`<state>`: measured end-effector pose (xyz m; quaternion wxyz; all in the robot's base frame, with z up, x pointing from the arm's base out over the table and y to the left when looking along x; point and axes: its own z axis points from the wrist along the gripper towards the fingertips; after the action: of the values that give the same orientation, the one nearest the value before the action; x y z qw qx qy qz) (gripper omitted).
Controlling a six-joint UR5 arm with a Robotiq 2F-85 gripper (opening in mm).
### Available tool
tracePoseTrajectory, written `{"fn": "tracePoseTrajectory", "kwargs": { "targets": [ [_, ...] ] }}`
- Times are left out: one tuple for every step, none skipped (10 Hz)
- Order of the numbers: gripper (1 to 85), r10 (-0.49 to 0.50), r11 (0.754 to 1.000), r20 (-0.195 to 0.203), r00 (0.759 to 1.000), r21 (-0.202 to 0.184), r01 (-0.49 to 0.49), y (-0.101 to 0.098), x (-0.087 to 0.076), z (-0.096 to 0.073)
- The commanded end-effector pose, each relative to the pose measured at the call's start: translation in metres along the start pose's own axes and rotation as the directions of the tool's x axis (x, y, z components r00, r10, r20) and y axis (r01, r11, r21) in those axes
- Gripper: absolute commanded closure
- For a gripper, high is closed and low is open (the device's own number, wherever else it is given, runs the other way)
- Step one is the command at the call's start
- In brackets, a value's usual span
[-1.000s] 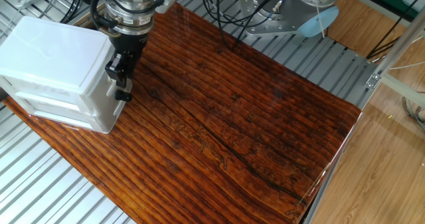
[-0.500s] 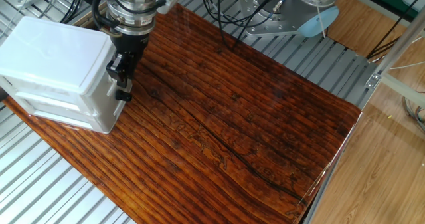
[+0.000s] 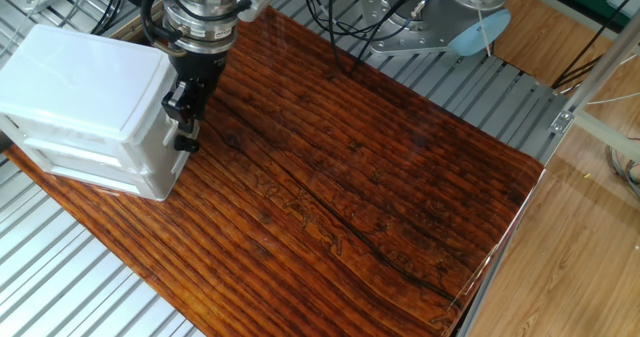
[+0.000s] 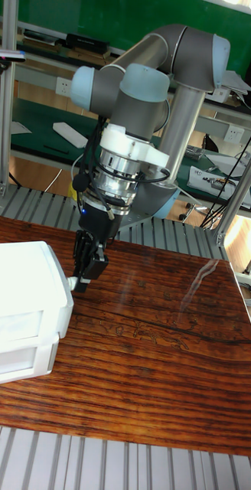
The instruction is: Grasp the handle and open the drawer
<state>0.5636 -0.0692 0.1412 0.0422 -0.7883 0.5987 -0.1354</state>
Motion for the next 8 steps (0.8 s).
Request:
{"fn": "tracePoseTrajectory", "kwargs": {
  "targets": [
    [59.3,0.022,1.000,0.011,1.000,-0.003,-0.022,0.0007,-0.0051,-0.0019],
    [59.3,0.026,1.000,0.009,1.000,-0.005,-0.026,0.0009,-0.0062,-0.0032],
    [59.3,0.026,1.000,0.009,1.000,-0.007,-0.026,0.0012,-0.0066,-0.0031],
    [59.3,0.025,1.000,0.009,1.000,-0.010,-0.025,0.0018,-0.0073,-0.0028],
    [59.3,0.025,1.000,0.009,1.000,-0.013,-0.025,0.0021,-0.0090,-0.0024],
    [59.3,0.027,1.000,0.010,1.000,-0.015,-0.027,0.0019,-0.0109,-0.0019],
    [59.3,0.030,0.999,0.010,1.000,-0.018,-0.030,0.0023,-0.0124,-0.0016],
    [59.3,0.031,0.999,0.011,0.999,-0.021,-0.031,0.0028,-0.0132,-0.0015]
  ]
}}
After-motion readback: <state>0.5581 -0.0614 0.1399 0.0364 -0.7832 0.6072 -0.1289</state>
